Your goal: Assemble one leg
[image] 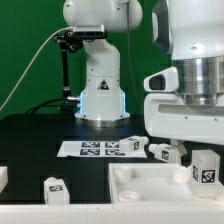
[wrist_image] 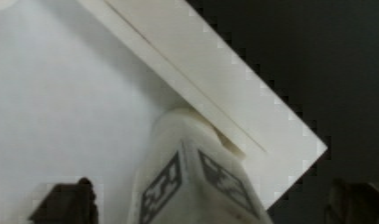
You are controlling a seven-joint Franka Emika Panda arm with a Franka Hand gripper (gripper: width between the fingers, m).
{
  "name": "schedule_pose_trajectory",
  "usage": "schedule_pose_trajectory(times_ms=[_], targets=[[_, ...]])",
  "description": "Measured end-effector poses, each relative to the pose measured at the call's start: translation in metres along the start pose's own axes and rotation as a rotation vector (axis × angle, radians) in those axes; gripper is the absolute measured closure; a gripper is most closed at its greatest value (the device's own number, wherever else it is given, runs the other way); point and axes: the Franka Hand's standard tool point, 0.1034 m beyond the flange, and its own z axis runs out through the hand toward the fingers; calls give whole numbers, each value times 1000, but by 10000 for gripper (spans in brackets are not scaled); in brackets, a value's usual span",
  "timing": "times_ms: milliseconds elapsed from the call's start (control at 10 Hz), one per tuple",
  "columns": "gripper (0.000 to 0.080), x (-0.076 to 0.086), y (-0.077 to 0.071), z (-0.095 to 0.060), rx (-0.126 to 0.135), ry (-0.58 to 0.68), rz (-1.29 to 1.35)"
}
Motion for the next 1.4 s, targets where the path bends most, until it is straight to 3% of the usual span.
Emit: schedule_pose_trajectory(times_ms=[200,500,600,800,900,1400], targets=[[151,1,0,0,-6,7,-145],[151,7,-1,-1,-54,53,-707],[151,7,-1,-1,-53,53,-682],[420,7,-1,-1,-53,53,-661],[515,7,-1,-1,-52,54,-630],[515,7,1,0,-44,69,-155]])
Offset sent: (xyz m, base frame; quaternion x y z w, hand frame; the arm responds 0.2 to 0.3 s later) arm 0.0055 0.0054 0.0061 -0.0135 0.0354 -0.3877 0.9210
